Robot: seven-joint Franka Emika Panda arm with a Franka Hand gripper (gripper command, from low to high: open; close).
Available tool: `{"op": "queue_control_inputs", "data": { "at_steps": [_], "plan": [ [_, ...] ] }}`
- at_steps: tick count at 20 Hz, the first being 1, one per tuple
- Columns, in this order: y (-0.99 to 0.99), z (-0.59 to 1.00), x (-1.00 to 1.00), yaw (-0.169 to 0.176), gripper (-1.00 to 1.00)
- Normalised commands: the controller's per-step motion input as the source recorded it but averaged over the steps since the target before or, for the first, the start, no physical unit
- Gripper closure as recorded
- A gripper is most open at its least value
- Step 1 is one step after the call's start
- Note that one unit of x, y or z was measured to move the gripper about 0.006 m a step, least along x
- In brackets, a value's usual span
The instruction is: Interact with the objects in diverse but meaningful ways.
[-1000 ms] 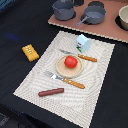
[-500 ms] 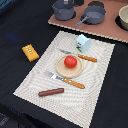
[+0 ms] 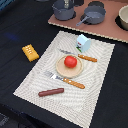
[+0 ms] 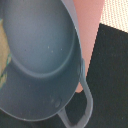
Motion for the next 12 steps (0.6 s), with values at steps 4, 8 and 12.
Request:
{"op": "queue_control_inputs", "data": {
  "at_steps": [4,8,12],
  "plan": [
    [0.16,-0.31,-0.05,0.01,-1.0],
    [0.15,-0.28,-0.11,0.006,-1.0],
    [0.16,-0.22,-0.16,0.0,-1.0]
  ]
}}
